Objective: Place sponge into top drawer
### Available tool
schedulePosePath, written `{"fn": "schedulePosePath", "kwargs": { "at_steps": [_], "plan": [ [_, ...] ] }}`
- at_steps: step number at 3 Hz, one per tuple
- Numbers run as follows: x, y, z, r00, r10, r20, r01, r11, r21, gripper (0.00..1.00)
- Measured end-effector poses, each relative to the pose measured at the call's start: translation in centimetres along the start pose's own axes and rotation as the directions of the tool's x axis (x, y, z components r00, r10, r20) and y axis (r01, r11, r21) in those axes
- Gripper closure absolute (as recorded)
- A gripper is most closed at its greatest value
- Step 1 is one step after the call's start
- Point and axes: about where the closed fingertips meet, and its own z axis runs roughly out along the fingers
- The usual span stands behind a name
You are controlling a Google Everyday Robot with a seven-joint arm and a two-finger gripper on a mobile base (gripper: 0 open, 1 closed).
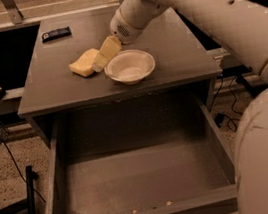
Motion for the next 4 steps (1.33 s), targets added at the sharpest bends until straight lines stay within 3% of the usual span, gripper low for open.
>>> {"fn": "schedulePosePath", "kwargs": {
  "at_steps": [2,3,4],
  "plan": [
    [-1.8,1.8,6.8,1.000,0.020,0.001,-0.020,0.9997,-0.014,0.00],
    [-2.5,2.9,9.3,1.000,0.019,-0.020,-0.020,0.9989,-0.042,0.18],
    [-3.7,5.0,10.6,1.000,-0.011,-0.028,0.008,0.9935,-0.113,0.41]
  ]
}}
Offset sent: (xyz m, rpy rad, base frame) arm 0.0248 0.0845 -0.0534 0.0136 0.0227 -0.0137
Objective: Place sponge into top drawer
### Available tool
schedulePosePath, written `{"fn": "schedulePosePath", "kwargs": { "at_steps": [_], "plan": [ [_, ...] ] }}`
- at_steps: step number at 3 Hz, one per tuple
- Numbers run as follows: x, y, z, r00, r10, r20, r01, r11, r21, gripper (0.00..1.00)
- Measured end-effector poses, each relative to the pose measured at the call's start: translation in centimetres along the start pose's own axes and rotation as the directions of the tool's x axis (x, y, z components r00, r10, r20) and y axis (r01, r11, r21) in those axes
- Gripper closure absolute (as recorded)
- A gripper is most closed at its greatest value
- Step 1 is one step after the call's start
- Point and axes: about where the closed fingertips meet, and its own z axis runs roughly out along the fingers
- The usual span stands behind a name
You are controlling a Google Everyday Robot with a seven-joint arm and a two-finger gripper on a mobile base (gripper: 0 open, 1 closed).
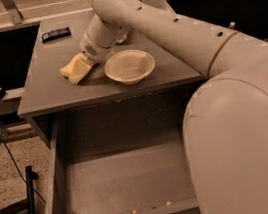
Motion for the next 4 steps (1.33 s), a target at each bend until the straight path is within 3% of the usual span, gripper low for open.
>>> {"fn": "schedulePosePath", "kwargs": {
  "at_steps": [1,2,3,4],
  "plan": [
    [-0.1,0.0,-0.1,1.000,-0.001,0.000,0.001,1.0000,-0.001,0.64],
    [0.2,0.7,-1.4,0.997,-0.071,0.025,0.072,0.9966,-0.040,0.87],
    [3.2,5.9,-7.8,0.980,-0.187,0.064,0.196,0.9632,-0.184,1.00],
    [9.9,10.5,-15.1,0.934,-0.357,0.000,0.347,0.9075,-0.236,1.00]
  ]
}}
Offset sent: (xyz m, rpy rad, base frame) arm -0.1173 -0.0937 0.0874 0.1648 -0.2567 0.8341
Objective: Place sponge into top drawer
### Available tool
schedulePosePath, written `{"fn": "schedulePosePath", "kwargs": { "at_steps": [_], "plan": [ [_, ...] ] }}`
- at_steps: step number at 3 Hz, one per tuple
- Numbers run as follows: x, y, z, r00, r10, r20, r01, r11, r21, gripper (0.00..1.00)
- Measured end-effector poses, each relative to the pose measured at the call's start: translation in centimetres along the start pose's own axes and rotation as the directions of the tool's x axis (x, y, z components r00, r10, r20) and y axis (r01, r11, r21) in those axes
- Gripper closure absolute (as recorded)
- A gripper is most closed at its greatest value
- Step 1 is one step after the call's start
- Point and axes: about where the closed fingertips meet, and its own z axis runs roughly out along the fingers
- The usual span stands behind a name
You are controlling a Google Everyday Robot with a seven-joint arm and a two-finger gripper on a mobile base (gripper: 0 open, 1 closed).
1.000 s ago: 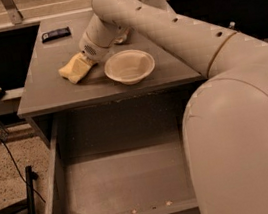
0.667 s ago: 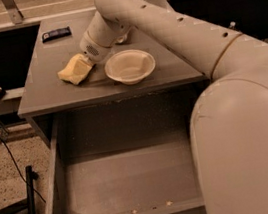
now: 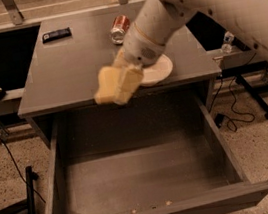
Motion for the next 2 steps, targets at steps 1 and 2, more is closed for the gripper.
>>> {"fn": "schedulePosePath", "kwargs": {
  "at_steps": [1,2],
  "plan": [
    [7.0,5.7,-2.4,0.953,-0.167,-0.253,0.166,0.9858,-0.022,1.00],
    [9.9,7.2,-1.2,0.916,-0.242,-0.321,0.226,0.9702,-0.088,1.00]
  ]
}}
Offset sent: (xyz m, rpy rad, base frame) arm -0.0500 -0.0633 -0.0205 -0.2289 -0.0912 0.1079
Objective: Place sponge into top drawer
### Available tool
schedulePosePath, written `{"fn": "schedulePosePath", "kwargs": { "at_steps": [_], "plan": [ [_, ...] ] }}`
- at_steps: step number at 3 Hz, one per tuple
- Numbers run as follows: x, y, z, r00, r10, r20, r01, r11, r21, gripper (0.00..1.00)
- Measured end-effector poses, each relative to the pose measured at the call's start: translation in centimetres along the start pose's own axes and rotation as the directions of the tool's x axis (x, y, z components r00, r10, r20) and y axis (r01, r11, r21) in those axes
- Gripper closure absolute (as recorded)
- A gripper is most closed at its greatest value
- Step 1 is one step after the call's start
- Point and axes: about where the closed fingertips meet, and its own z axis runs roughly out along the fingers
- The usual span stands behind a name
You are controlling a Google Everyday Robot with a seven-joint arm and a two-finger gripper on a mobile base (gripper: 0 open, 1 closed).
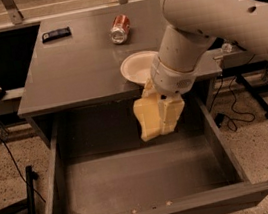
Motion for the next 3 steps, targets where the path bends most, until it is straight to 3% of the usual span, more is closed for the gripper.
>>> {"fn": "schedulePosePath", "kwargs": {
  "at_steps": [1,2,3],
  "plan": [
    [-0.8,0.3,2.8,0.994,-0.010,0.110,0.011,0.9999,-0.002,1.00],
    [1.5,0.9,7.9,0.982,-0.049,0.184,0.038,0.9974,0.061,1.00],
    [2.6,1.4,12.8,0.974,-0.072,0.217,0.053,0.9945,0.091,0.81]
  ]
}}
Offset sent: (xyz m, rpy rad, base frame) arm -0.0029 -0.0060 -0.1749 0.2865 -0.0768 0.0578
